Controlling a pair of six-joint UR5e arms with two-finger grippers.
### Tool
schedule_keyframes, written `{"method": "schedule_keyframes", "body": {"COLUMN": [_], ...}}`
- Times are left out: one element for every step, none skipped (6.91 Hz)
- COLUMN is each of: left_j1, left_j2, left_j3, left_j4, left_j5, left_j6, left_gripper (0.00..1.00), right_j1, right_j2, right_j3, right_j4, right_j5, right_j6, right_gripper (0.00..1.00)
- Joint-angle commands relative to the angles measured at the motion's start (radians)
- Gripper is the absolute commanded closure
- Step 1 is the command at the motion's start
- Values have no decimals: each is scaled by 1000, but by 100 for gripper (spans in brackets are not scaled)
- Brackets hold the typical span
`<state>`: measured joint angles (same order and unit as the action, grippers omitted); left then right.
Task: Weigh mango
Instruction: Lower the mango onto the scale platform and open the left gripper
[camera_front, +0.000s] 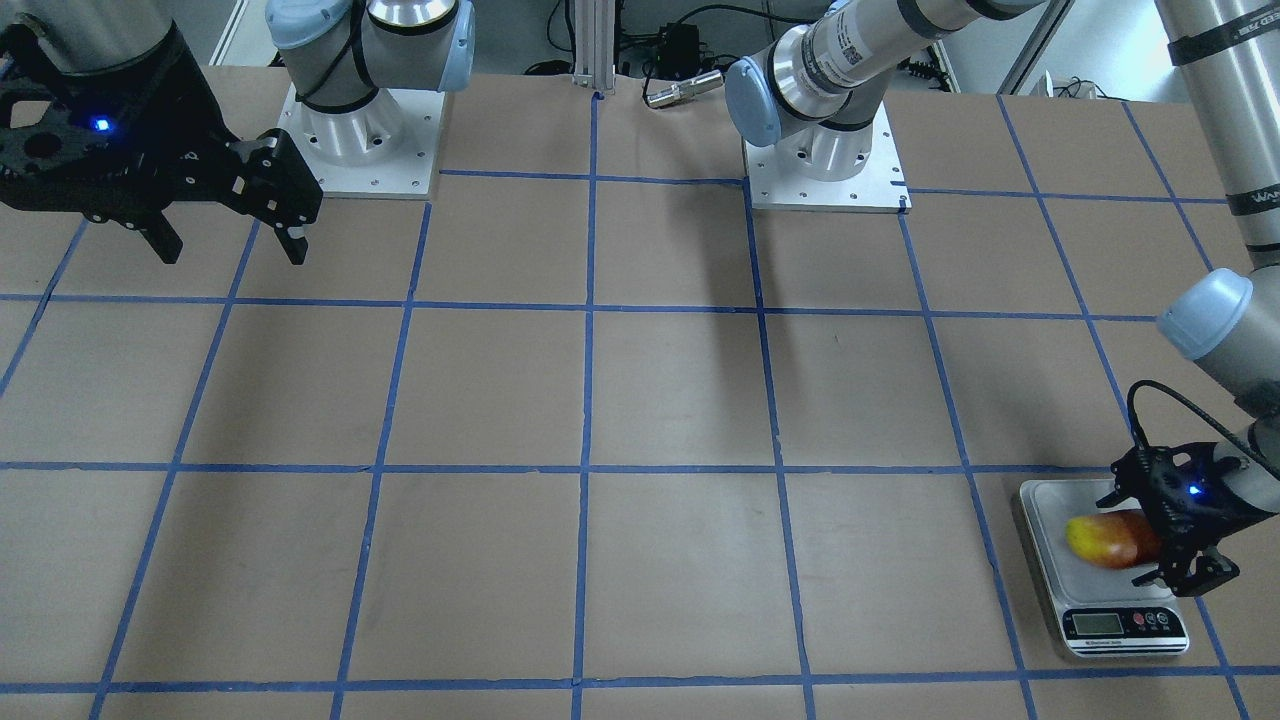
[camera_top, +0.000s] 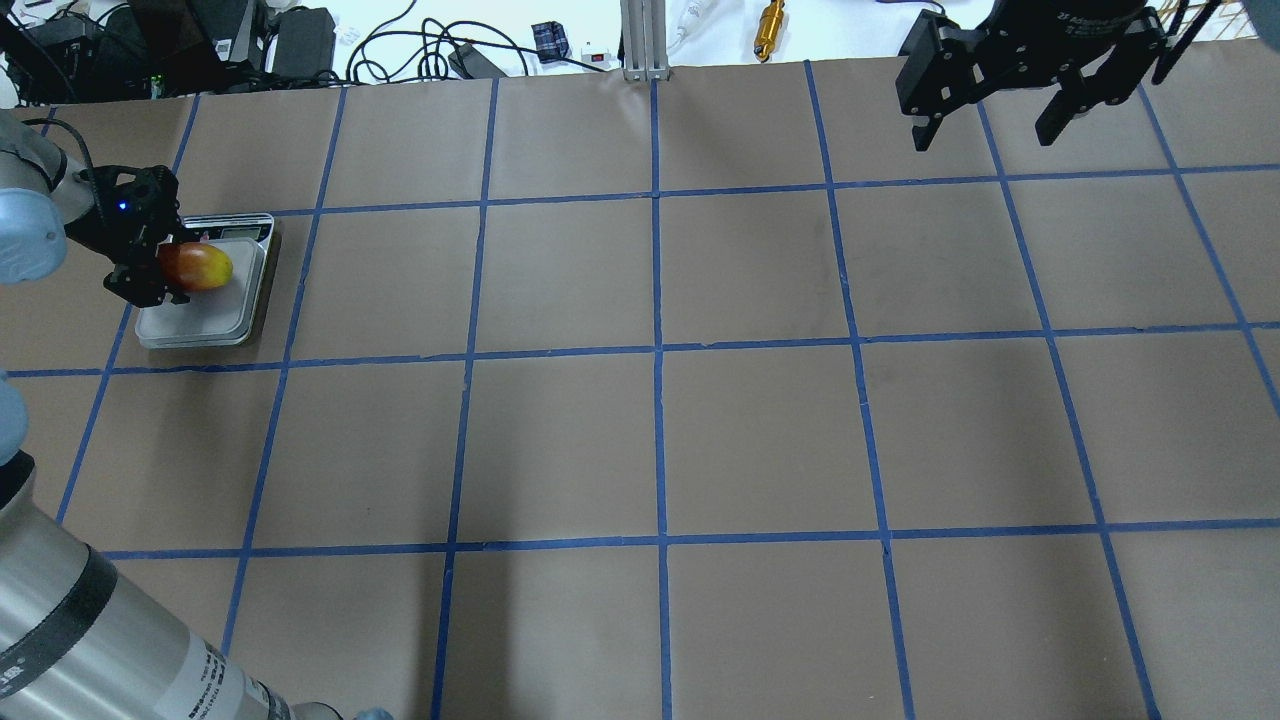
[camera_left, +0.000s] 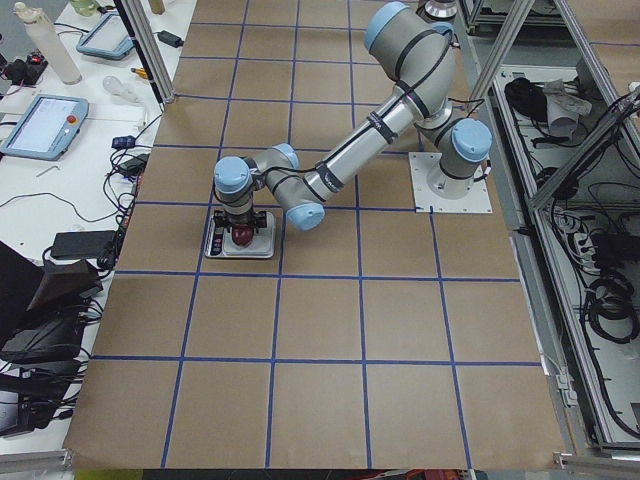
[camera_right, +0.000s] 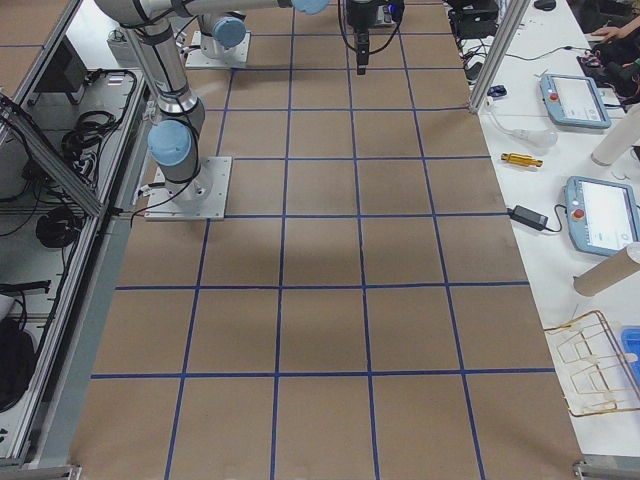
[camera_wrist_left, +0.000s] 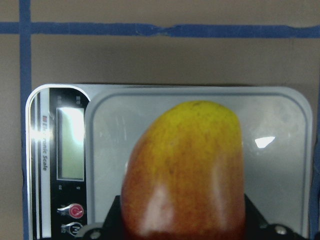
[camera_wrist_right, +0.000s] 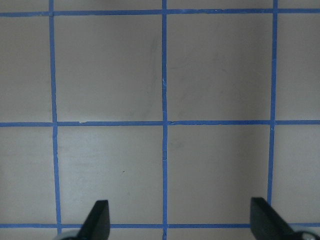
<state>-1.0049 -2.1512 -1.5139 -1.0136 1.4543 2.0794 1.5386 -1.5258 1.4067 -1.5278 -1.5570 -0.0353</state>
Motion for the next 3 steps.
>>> {"method": "schedule_keyframes", "body": {"left_j1": [6,14,15], "left_j2": [92,181,265], "left_j3": [4,12,8], "left_j4": [-99,-241,-325], "left_j5": [9,14,91], "left_j6": [-31,-54,-102], "left_gripper": [0,0,0], "right_j1": [0,0,0], "right_j2": [0,1,0], "right_j3": [0,0,0], "right_j4": [0,0,0], "right_j5": [2,0,0], "right_j6": [0,0,0], "right_gripper": [0,0,0]}}
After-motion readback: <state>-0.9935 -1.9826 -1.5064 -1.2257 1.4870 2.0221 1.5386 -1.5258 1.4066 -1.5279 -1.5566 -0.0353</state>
